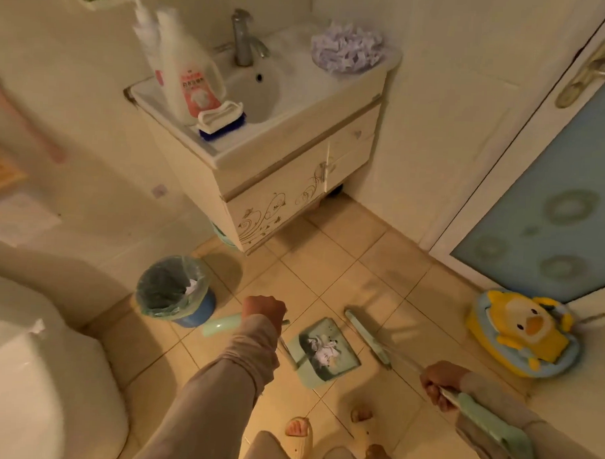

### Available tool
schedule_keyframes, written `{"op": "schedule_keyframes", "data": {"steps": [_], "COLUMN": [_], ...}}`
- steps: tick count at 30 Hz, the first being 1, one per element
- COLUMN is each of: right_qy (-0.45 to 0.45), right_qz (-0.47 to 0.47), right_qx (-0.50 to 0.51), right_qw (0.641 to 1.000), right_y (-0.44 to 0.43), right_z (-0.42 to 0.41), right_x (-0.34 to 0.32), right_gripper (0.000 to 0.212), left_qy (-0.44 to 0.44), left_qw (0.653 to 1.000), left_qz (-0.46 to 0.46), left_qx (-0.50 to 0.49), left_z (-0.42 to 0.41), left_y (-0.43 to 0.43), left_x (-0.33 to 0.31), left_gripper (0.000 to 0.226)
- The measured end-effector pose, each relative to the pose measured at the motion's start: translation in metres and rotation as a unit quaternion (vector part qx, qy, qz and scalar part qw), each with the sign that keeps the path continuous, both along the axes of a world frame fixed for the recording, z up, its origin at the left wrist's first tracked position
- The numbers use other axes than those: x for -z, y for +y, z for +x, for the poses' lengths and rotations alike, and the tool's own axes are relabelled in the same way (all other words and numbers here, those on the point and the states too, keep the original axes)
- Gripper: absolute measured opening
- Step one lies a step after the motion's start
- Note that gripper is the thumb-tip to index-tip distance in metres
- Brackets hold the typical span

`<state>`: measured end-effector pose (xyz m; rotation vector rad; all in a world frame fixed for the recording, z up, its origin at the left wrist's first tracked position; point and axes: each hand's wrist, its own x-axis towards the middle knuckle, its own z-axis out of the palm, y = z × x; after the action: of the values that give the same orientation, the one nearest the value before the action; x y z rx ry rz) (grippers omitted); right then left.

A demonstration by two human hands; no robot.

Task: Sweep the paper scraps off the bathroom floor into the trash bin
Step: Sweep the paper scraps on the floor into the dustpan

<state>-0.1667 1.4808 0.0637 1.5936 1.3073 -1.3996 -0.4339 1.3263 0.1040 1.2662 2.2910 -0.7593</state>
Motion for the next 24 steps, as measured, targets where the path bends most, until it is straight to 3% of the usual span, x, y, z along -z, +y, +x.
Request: {"op": "schedule_keyframes", "data": {"steps": [7, 11, 17, 24], "right_qy": [0.012, 0.026, 0.041, 0.055], "right_qz": [-0.004, -0.002, -0.005, -0.038], "right_qx": [-0.13, -0.199, -0.28, -0.289], "right_qw": [0.991, 0.98, 0.959, 0.955], "right_y": [0.047, 0.067, 0.067, 0.06], "right_z": [-0.043, -0.063, -0.081, -0.096], "right_x": [-0.005, -0.009, -0.006, 0.01], "right_gripper": [0.035, 0.033, 0.027, 0.021], "left_qy": [-0.011, -0.009, -0.028, -0.012], "left_qw": [0.991, 0.97, 0.904, 0.814], "left_qz": [-0.001, 0.02, 0.05, 0.076], "left_qx": [-0.131, -0.244, -0.424, -0.576], "left_z": [0.021, 0.042, 0.088, 0.13], "left_y": [-0.003, -0.016, -0.057, -0.1], "left_x": [-0.001, 0.001, 0.006, 0.004], "left_gripper": [0.036, 0.035, 0.034, 0.03]}}
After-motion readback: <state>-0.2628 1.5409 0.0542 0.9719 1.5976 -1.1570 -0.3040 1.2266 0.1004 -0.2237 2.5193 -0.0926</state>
